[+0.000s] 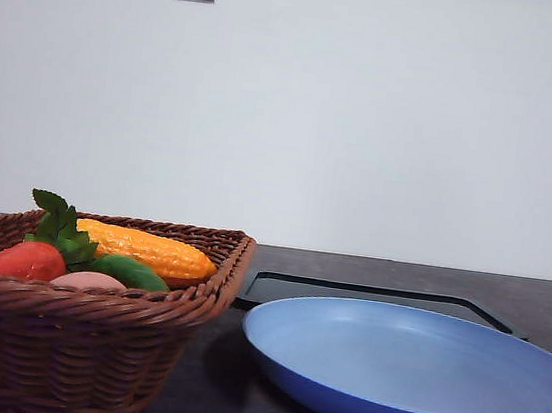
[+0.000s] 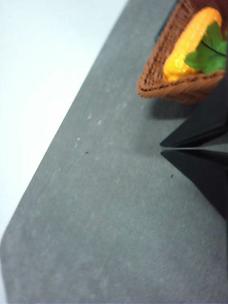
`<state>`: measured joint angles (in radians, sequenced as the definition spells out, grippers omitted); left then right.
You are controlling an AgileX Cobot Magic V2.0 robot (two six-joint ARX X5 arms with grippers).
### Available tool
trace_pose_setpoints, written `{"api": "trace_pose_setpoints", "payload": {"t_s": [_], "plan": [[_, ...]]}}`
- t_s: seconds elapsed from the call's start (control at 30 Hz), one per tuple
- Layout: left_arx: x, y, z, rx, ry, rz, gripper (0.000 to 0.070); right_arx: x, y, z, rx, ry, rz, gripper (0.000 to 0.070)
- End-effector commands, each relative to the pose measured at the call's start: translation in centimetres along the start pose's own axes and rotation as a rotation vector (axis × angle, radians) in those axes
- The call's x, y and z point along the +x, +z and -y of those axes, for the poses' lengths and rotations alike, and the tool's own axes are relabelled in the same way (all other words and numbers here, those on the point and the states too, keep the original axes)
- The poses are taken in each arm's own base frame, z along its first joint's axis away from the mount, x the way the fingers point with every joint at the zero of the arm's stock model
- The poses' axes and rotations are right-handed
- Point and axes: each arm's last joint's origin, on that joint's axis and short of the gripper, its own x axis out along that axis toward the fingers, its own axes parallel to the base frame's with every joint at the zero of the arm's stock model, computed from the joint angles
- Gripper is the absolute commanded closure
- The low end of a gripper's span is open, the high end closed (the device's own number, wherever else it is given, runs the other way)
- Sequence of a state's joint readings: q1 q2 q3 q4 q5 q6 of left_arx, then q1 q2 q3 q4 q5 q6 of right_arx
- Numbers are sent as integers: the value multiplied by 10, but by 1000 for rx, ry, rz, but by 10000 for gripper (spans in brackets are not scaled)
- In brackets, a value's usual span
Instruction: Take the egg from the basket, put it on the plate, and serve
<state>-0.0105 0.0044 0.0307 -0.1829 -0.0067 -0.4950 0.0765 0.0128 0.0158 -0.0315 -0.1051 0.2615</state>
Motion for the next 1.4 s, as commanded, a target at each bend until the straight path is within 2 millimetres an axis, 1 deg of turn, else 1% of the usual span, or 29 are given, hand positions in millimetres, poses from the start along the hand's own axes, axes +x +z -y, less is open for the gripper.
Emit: {"api": "trace_pose_setpoints", "payload": {"t_s": [0.0, 0.1, 0.17, 0.3, 0.47, 0.7, 0.87, 0.97, 1.1, 1.23, 1.37], "plan": [[3, -8, -5, -72, 15, -26, 700, 0, -1, 0, 61, 1, 5, 700], [2, -8, -4, -72, -2, -37, 700, 0, -2, 0, 79, -1, -2, 700], [2, -8, -3, -74, -32, -53, 700, 0, -1, 0, 122, 1, 2, 700], [-1, -4, 1, -74, -75, -90, 700, -2, 7, -2, 139, 2, 14, 700], [-8, 11, 10, -50, -40, -166, 700, -7, 26, -8, 147, -21, -51, 700], [-10, 42, 27, -2, -52, -173, 700, -7, 61, -17, 152, -44, -127, 700], [-3, 64, 40, 61, -80, -215, 700, 2, 85, -23, 123, -46, -191, 700], [2, 76, 48, 99, -121, -246, 700, 10, 96, -26, 74, -13, -244, 700], [10, 88, 57, 121, -189, -311, 700, 22, 105, -29, 61, 8, -346, 700], [23, 93, 64, 122, -259, -409, 700, 34, 105, -30, 84, 76, -496, 700], [34, 90, 69, 99, -360, -553, 700, 44, 97, -30, 136, 137, -636, 700]]}}
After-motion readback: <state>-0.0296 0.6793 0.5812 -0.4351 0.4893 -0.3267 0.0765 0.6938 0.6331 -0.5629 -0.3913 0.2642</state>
